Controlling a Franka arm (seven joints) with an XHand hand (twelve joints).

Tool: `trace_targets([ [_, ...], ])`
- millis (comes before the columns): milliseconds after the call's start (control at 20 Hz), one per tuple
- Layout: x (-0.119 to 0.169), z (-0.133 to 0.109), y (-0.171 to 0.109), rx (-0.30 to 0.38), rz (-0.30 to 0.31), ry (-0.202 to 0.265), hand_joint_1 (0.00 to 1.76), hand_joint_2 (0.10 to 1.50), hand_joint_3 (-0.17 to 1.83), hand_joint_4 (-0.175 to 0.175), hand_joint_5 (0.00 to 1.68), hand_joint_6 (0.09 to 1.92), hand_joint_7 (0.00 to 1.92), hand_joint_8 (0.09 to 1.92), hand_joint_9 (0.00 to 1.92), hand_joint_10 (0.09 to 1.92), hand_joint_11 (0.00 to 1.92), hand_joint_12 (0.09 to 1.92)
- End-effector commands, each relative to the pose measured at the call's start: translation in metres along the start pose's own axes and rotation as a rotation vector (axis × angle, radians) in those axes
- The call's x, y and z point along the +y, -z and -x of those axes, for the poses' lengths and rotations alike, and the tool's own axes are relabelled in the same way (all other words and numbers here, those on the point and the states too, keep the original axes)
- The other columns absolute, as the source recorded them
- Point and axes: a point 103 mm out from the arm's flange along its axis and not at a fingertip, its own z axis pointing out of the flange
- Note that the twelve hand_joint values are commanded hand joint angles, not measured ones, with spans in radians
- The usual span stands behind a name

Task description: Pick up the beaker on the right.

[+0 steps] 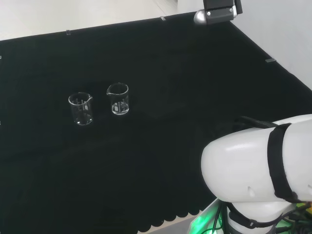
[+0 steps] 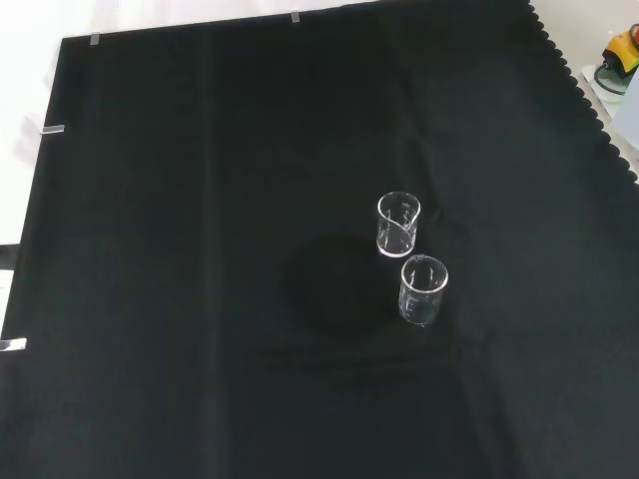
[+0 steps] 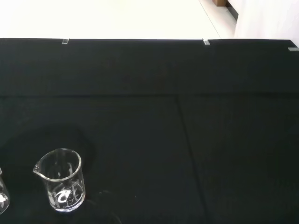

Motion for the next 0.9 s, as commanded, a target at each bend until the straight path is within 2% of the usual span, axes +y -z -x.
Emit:
trace_targets([
  [50, 0.009, 0.005, -0.015, 0.021, -0.02, -0.017, 0.0, 1.17, 0.73, -0.041, 0.05, 0.09, 0.01, 0.15, 0.0, 0.37, 0.0, 0.42],
  [550, 0.022, 0.01, -0.038, 0.063, -0.03, -0.017, 0.0, 1.17, 0.72, -0.045, 0.08, 0.09, 0.02, 0.19, 0.0, 0.45, 0.0, 0.47],
  [900, 0.031, 0.014, -0.055, 0.119, -0.041, -0.022, 0.0, 1.17, 0.71, -0.051, 0.1, 0.09, 0.03, 0.23, 0.0, 0.5, 0.0, 0.52],
])
